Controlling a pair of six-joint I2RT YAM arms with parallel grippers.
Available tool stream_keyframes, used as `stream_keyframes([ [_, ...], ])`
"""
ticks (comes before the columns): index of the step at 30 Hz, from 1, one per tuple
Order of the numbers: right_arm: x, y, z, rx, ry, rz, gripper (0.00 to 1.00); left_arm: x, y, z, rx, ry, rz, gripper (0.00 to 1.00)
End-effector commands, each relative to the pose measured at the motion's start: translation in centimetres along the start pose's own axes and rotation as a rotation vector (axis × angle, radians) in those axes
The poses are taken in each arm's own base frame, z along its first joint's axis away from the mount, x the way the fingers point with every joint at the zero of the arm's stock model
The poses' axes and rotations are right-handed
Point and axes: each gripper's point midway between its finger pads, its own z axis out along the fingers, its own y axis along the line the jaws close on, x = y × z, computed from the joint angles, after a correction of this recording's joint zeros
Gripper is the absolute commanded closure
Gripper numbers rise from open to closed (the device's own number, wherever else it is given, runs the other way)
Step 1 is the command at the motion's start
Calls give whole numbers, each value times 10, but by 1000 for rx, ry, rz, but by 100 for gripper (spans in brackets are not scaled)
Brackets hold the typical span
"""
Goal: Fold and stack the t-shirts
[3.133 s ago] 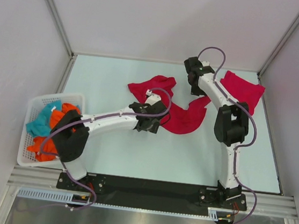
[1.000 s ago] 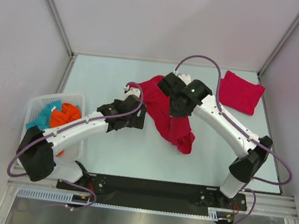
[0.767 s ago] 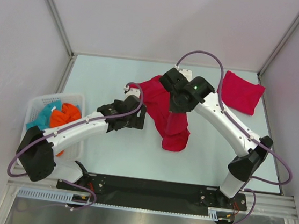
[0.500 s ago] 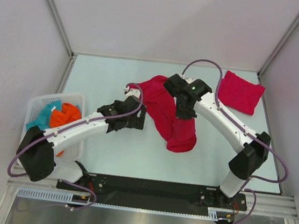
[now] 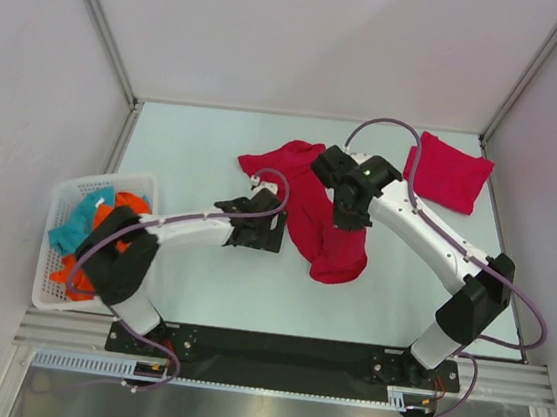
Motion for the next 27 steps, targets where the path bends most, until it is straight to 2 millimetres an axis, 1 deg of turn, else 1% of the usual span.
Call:
stream_keyframes([
  [1,-6,-5,-8,-48,-40,66,81,-6,-28,28,67,20,-28,7],
  [2,-4,-8,-3,-44,-33,72,80,-4,-31,34,72,30,-27,7],
  [3,-10,-7,-2,-61,-55,81,79,0,-34,43,72,49,-24,7],
  [4,-10,-6,-1,-76,-51,84,79,1,-36,48,72,55,-31,7],
  [6,-14,-2,5,-101,-49,93,73,3,-39,58,63,67,-41,7],
  [8,-14,0,9,-105,-47,90,70,2,-42,63,65,65,-47,7],
  [10,-15,1,14,-107,-45,85,69,-1,-47,65,64,61,-43,8],
  [13,-17,-1,20,-108,-47,88,68,-5,-51,66,58,45,-30,7],
  [16,-18,-3,28,-116,-45,102,68,-15,-52,64,27,-6,2,7],
  [17,-18,-5,31,-117,-44,107,68,-23,-49,62,-3,-45,12,7],
  [18,-20,-4,33,-126,-49,116,68,-27,-51,58,-14,-73,42,7],
  [20,-18,-9,42,-118,-41,126,68,-44,-52,50,-31,-158,57,7],
  [21,-21,-9,46,-120,-49,136,68,-45,-55,47,-27,-176,82,7],
  [22,-19,-13,54,-106,-38,148,68,-53,-60,46,-6,-218,73,7],
  [23,-18,-15,61,-97,-28,149,68,-57,-62,44,7,-242,72,7],
  [25,-20,-18,72,-87,-23,169,68,-61,-67,45,31,-285,75,7],
  [26,-23,-19,76,-79,-29,171,68,-61,-68,47,31,-291,80,7],
  [27,-22,-22,86,-52,-21,172,68,-61,-68,47,28,-302,80,7],
])
